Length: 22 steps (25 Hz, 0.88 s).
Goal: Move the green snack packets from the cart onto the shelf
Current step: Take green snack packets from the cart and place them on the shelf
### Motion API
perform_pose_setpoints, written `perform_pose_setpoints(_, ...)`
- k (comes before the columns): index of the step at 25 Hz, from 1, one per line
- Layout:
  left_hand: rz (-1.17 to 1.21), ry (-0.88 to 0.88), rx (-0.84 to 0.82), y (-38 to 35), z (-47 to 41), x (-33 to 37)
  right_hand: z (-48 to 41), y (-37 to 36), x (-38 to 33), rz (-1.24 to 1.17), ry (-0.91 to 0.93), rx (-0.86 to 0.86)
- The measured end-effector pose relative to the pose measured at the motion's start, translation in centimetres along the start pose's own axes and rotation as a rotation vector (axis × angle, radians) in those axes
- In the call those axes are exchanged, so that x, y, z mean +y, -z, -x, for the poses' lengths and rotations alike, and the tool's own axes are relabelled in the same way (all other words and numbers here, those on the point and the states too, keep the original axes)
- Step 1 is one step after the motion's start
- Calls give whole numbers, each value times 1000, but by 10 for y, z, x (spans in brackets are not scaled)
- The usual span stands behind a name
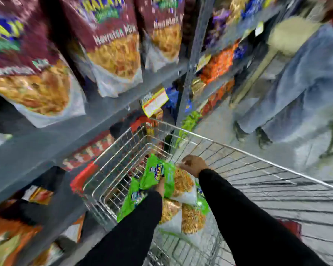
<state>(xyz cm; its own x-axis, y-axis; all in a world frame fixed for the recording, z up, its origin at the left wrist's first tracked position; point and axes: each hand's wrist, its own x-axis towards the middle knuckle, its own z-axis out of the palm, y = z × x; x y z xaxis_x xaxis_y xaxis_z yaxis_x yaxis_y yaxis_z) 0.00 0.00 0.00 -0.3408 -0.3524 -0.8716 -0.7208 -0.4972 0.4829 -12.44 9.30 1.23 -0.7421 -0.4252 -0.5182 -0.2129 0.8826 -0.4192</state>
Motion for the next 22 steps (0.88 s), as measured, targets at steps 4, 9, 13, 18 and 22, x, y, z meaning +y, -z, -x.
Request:
perform_pose_setpoints(4, 339, 124, -119, -26, -31, -14, -66, -35, 7, 63, 30, -240)
perform_pose_setpoints(9, 375, 172, 138, -38, -57, -26, -98, -66, 11, 85, 34, -391)
perform_pose_setpoints(13, 443, 208, 320, -36, -68, -27, -100, -59, 9, 74, 18, -439)
perform_pose_setpoints(18, 360, 53, 403, -8, -55, -7, -78, -44, -7, -90, -60, -398)
perform_pose_setpoints(22, 348, -108, 304, 15, -38, 16, -40, -33, -23, -439, -56, -415)
